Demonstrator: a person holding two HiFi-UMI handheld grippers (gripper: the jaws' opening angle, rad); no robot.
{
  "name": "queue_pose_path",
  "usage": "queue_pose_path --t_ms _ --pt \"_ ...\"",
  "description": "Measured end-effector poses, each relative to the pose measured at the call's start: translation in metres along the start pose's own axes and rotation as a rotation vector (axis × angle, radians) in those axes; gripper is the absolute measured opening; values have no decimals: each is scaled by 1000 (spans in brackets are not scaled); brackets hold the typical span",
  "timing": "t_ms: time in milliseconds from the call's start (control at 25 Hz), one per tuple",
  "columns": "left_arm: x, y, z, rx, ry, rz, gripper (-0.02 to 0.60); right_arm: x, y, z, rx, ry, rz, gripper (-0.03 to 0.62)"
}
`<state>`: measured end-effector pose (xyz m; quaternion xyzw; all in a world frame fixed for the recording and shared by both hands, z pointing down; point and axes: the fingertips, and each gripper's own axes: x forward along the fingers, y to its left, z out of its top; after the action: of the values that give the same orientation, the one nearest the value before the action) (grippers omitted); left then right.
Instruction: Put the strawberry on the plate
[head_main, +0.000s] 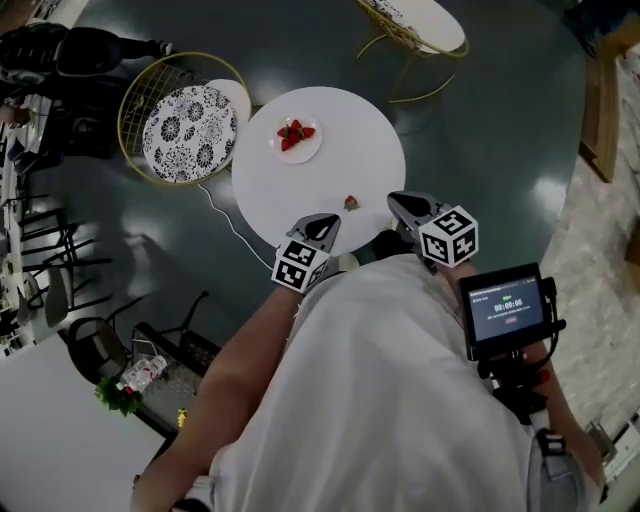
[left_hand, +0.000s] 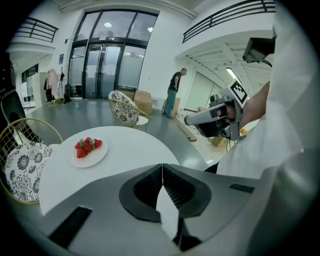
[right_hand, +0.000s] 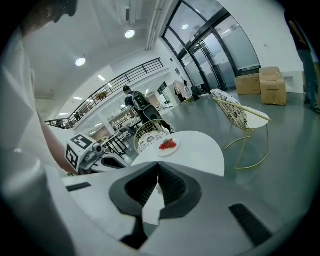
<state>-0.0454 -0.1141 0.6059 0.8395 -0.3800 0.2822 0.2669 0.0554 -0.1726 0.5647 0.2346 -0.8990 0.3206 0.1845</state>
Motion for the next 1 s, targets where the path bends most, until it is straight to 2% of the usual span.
queue_pose_path --t_ms 240,920,1000 --pt "33 28 0 23 80 7 8 29 -30 3 39 23 33 8" --pt "70 23 -34 162 282 37 11 23 -46 -14 71 6 40 8" --pt "74 23 -38 193 314 30 55 20 -50 -14 78 1 31 8"
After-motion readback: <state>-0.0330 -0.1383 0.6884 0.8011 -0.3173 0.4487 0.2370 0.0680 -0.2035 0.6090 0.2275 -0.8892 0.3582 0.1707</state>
